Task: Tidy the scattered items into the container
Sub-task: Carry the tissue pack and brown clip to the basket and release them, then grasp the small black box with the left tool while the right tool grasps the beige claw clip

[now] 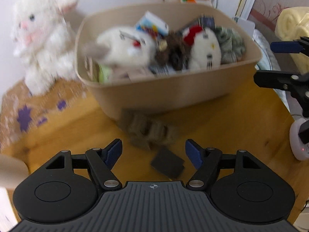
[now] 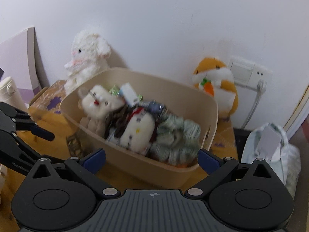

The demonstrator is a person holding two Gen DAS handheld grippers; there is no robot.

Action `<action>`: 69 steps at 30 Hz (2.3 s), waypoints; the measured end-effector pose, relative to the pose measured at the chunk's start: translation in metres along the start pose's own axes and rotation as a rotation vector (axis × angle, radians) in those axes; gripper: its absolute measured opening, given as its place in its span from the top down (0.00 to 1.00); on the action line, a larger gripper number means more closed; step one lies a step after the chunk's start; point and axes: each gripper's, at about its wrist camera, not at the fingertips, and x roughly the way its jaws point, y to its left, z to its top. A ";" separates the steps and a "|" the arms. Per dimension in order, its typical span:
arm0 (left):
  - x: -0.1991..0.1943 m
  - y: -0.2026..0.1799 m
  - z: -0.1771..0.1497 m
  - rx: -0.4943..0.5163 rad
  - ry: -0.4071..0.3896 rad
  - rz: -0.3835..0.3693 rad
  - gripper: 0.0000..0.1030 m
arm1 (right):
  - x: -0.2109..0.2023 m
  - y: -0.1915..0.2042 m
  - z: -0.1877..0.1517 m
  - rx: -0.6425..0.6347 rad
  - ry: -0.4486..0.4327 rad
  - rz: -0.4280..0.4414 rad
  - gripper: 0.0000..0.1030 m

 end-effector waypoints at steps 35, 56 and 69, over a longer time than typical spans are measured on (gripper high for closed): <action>0.023 0.080 -0.037 -0.241 0.044 0.195 0.29 | 0.078 0.090 -0.032 -0.181 0.093 0.199 0.00; 0.019 0.099 -0.052 -0.250 0.089 0.155 0.69 | 0.116 0.122 -0.022 -0.174 0.162 0.246 0.71; -0.016 0.086 -0.043 -0.119 0.042 0.133 0.69 | 0.046 0.091 -0.031 -0.219 0.147 0.286 0.71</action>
